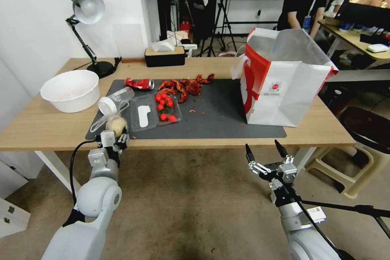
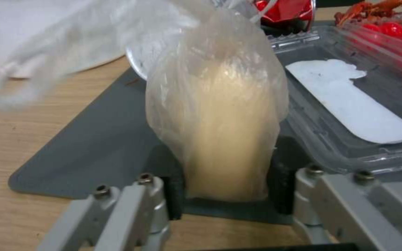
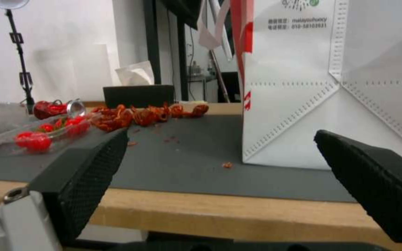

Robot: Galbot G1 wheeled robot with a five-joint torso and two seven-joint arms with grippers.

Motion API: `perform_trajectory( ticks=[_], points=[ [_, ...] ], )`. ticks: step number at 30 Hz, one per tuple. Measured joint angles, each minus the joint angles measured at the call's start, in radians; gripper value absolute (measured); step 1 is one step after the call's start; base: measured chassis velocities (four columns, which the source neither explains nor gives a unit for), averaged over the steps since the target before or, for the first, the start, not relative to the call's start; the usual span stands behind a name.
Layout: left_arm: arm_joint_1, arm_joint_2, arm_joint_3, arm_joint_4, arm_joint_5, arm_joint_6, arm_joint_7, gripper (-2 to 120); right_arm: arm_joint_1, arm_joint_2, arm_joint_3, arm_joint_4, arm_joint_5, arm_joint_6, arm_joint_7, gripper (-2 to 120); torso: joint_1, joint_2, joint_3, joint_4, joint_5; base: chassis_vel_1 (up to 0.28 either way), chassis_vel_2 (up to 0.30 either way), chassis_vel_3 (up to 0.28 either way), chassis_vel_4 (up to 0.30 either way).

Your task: Pick up the trash from the table and place it into the takeout bag.

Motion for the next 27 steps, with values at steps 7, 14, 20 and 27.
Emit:
perform_trajectory(
  ticks=[7, 14, 20, 27],
  points=[
    [0.0, 0.005, -0.006, 0.014, -0.049, -0.231, 0.065, 9, 0.003, 0.008, -0.01, 0.001, 0.013, -0.014, 0.005, 100, 0.0, 0.0, 0.0, -0.0003, 0.0, 0.0, 0.0, 0.0, 0.0],
    [0.008, 0.061, -0.004, -0.019, -0.245, -0.356, 0.274, 5, 0.027, -0.001, -0.009, 0.012, 0.043, -0.03, 0.01, 100, 0.0, 0.0, 0.0, 0.0, 0.0002, 0.0, 0.0, 0.0, 0.0],
    [-0.065, 0.163, 0.034, -0.002, -0.397, -0.427, 0.427, 5, 0.026, -0.005, -0.015, 0.023, 0.051, -0.031, -0.001, 100, 0.0, 0.0, 0.0, 0.0, 0.0, 0.0, 0.0, 0.0, 0.0],
    [-0.283, 0.218, 0.148, 0.06, -0.501, -0.456, 0.502, 5, 0.007, 0.0, -0.023, 0.032, 0.044, -0.03, -0.01, 100, 0.0, 0.0, 0.0, -0.0003, 0.0001, 0.0, 0.0, 0.0, 0.0]
  ],
)
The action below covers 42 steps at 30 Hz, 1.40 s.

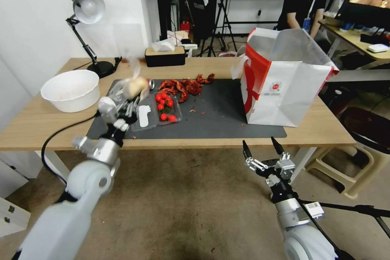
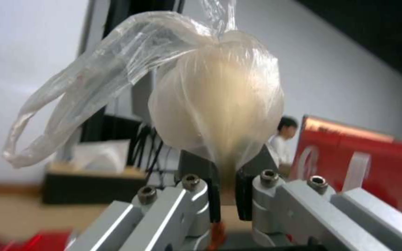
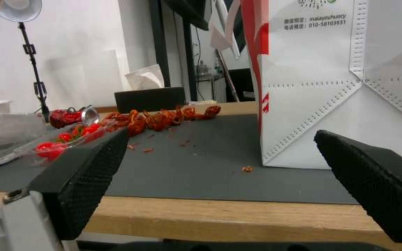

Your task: Pick up the trash from the table and place it into the takeout bag.

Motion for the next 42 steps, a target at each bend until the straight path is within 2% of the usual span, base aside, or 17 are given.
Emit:
perform_trajectory(
  ticks=[1, 4, 8, 10, 11, 12, 13, 15, 16, 17, 19, 21, 24, 31, 36, 42],
  points=[
    [0.0, 0.0, 0.0, 0.0, 0.0, 0.0, 0.0, 5, 0.0, 0.0, 0.0, 0.0, 0.0, 0.0, 0.0, 100, 0.0, 0.0, 0.0, 0.0, 0.0, 0.0, 0.0, 0.0, 0.0],
    [-0.125, 0.003, 0.086, 0.037, -0.054, -0.003, 0.002, 5, -0.01, 0.003, 0.001, 0.02, 0.0, -0.003, 0.0, 100, 0.0, 0.0, 0.0, 0.0001, -0.0001, 0.0, 0.0, 0.0, 0.0],
    [-0.186, 0.0, 0.134, 0.062, -0.072, -0.002, 0.011, 5, -0.014, 0.005, 0.001, 0.029, -0.005, -0.006, 0.0, 100, 0.0, 0.0, 0.0, 0.0005, 0.0001, 0.0, 0.0, 0.0, 0.0],
    [-0.282, -0.019, 0.213, 0.105, -0.091, 0.008, 0.052, 5, -0.017, 0.006, 0.001, 0.04, -0.008, -0.013, -0.001, 100, 0.0, 0.0, 0.0, 0.0001, -0.0001, 0.0, 0.0, 0.0, 0.0],
    [-0.282, -0.019, 0.213, 0.105, -0.091, 0.008, 0.052, 5, -0.017, 0.006, 0.001, 0.04, -0.008, -0.013, -0.001, 100, 0.0, 0.0, 0.0, 0.0001, -0.0001, 0.0, 0.0, 0.0, 0.0],
    [-0.345, -0.035, 0.262, 0.142, -0.105, 0.021, 0.115, 5, -0.017, 0.006, 0.001, 0.042, -0.011, -0.016, -0.001, 100, 0.0, 0.0, 0.0, 0.0001, 0.0002, 0.0, 0.0, 0.0, 0.0],
    [-0.345, -0.035, 0.262, 0.142, -0.105, 0.021, 0.115, 5, -0.017, 0.006, 0.001, 0.042, -0.011, -0.016, -0.001, 100, 0.0, 0.0, 0.0, 0.0001, 0.0002, 0.0, 0.0, 0.0, 0.0],
    [-0.458, -0.069, 0.338, 0.227, -0.119, 0.034, 0.209, 5, -0.015, 0.006, 0.002, 0.041, -0.015, -0.016, -0.002, 100, 0.0, 0.0, 0.0, 0.0002, 0.0002, 0.0, 0.0, 0.0, 0.0],
    [-0.496, -0.082, 0.361, 0.258, -0.12, 0.037, 0.236, 5, -0.015, 0.006, 0.002, 0.039, -0.015, -0.016, -0.002, 100, 0.0, 0.0, 0.0, 0.0002, 0.0, 0.0, 0.0, 0.0, 0.0],
    [-0.496, -0.082, 0.361, 0.258, -0.12, 0.037, 0.236, 5, -0.015, 0.006, 0.002, 0.039, -0.015, -0.016, -0.002, 100, 0.0, 0.0, 0.0, 0.0002, 0.0, 0.0, 0.0, 0.0, 0.0],
    [-0.592, -0.111, 0.415, 0.323, -0.119, 0.044, 0.284, 5, -0.02, 0.006, 0.003, 0.038, -0.017, -0.016, -0.003, 100, 0.0, 0.0, 0.0, 0.0002, -0.0001, 0.0, 0.0, 0.0, 0.0],
    [-0.639, -0.123, 0.44, 0.35, -0.12, 0.046, 0.298, 5, -0.022, 0.008, 0.004, 0.038, -0.02, -0.015, -0.003, 100, 0.0, 0.0, 0.0, -0.0001, 0.0003, 0.0, 0.0, 0.0, 0.0],
    [-0.781, -0.17, 0.516, 0.439, -0.124, 0.052, 0.335, 5, -0.027, 0.013, 0.004, 0.036, -0.028, -0.014, -0.003, 100, 0.0, 0.0, 0.0, -0.0001, 0.0002, 0.0, 0.0, 0.0, 0.0],
    [-0.902, -0.214, 0.594, 0.539, -0.098, 0.081, 0.368, 5, -0.017, 0.005, -0.009, 0.028, -0.029, -0.016, -0.004, 100, 0.0, 0.0, 0.0, 0.0004, 0.0, 0.0, 0.0, 0.0, 0.0],
    [-0.988, -0.252, 0.685, 0.634, -0.044, 0.087, 0.368, 5, -0.01, -0.006, -0.015, 0.028, -0.03, -0.025, -0.004, 100, 0.0, 0.0, 0.0, 0.0, 0.0001, 0.0, 0.0, 0.0, 0.0],
    [-1.068, -0.309, 0.775, 0.746, -0.037, 0.088, 0.356, 5, 0.0, -0.013, -0.024, 0.027, -0.028, -0.029, -0.006, 100, 0.0, 0.0, 0.0, 0.0005, 0.0, 0.0, 0.0, 0.0, 0.0]
  ],
)
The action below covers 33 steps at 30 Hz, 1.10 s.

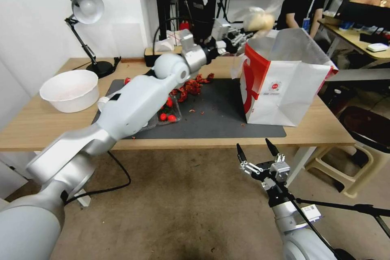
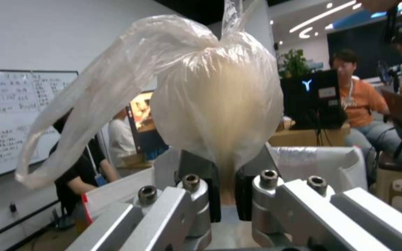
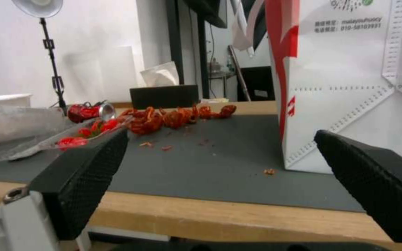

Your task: Pick up the trash from the table and place it into the takeout bag.

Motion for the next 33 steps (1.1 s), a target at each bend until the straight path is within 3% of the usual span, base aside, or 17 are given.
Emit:
perform_trajectory(
  ticks=[9, 15, 21, 25, 28, 29, 33],
  points=[
    [-0.057, -0.071, 0.052, 0.073, 0.009, 0.017, -0.004, 5, -0.018, 0.001, 0.007, 0.0, 0.0, 0.009, -0.009, 100, 0.0, 0.0, 0.0, -0.0003, 0.0, 0.0, 0.0, 0.0, 0.0],
    [-0.068, -0.109, 0.074, 0.114, 0.074, 0.021, -0.002, 5, -0.034, 0.002, 0.009, 0.001, 0.01, 0.012, -0.022, 100, 0.0, 0.0, 0.0, -0.0004, 0.0001, 0.0, 0.0, 0.0, 0.0],
    [-0.061, -0.111, 0.086, 0.109, 0.085, 0.028, 0.003, 28, -0.036, 0.004, 0.007, -0.008, 0.011, 0.023, -0.029, 100, 0.0, 0.0, 0.0, -0.0002, -0.0001, 0.0, 0.0, 0.0, 0.0],
    [-0.058, -0.11, 0.088, 0.11, 0.095, 0.028, 0.005, 36, -0.034, 0.003, 0.005, -0.014, 0.02, 0.029, -0.028, 100, 0.0, 0.0, 0.0, -0.0003, -0.0001, 0.0, 0.0, 0.0, 0.0],
    [-0.054, -0.094, 0.092, 0.109, 0.102, 0.028, 0.007, 53, -0.035, 0.002, 0.0, -0.016, 0.025, 0.03, -0.023, 100, 0.0, 0.0, 0.0, -0.0002, -0.0002, 0.0, 0.0, 0.0, 0.0],
    [-0.054, -0.094, 0.092, 0.109, 0.102, 0.028, 0.007, 53, -0.035, 0.002, 0.0, -0.016, 0.025, 0.03, -0.023, 100, 0.0, 0.0, 0.0, -0.0002, -0.0002, 0.0, 0.0, 0.0, 0.0],
    [-0.053, -0.08, 0.093, 0.101, 0.102, 0.028, 0.008, 72, -0.026, 0.002, -0.005, -0.021, 0.027, 0.027, -0.019, 100, 0.0, 0.0, 0.0, -0.0003, -0.0002, 0.0, 0.0, 0.0, 0.0]
  ],
)
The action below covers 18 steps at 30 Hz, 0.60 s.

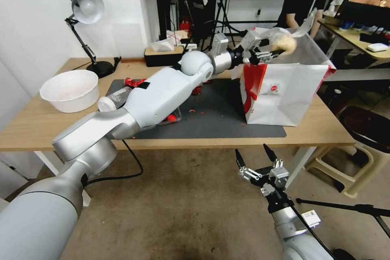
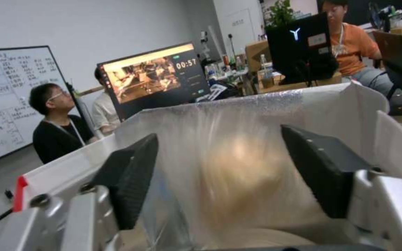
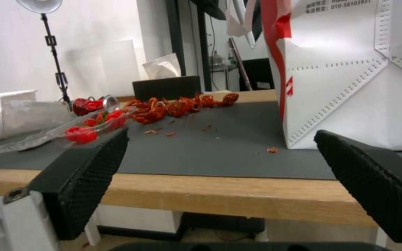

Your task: Pick up the trash from the table and place it into the takeout bag.

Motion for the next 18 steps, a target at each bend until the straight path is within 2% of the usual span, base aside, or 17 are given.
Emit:
perform_trajectory(
  ticks=[5, 6, 8, 13, 18],
  points=[
    [-0.004, 0.006, 0.0, -0.006, -0.001, 0.0, 0.001, 82, 0.009, 0.001, -0.004, -0.002, 0.0, -0.006, 0.003, 100, 0.0, 0.0, 0.0, 0.0, 0.0, 0.0, 0.0, 0.0, 0.0],
    [-0.006, 0.007, 0.0, -0.007, -0.002, 0.0, 0.001, 90, 0.012, 0.001, -0.005, -0.002, 0.0, -0.009, 0.005, 100, 0.0, 0.0, 0.0, 0.0001, 0.0, 0.0, 0.0, 0.0, 0.0],
    [-0.008, 0.007, -0.001, -0.009, -0.003, 0.0, 0.001, 98, 0.016, 0.002, -0.006, -0.002, 0.0, -0.014, 0.008, 100, 0.0, 0.0, 0.0, 0.0, 0.0, 0.0, 0.0, 0.0, 0.0],
    [-0.009, 0.007, -0.007, -0.014, -0.005, 0.0, 0.0, 100, 0.019, 0.001, -0.007, -0.002, 0.0, -0.019, 0.012, 100, 0.0, 0.0, 0.0, -0.0002, 0.0, 0.0, 0.0, 0.0, 0.0],
    [0.0, 0.029, -0.01, -0.06, -0.038, 0.007, -0.017, 100, 0.021, 0.002, -0.004, 0.0, 0.0, -0.021, 0.013, 100, 0.0, 0.0, 0.0, -0.0001, 0.0, 0.0, 0.0, 0.0, 0.0]
  ],
)
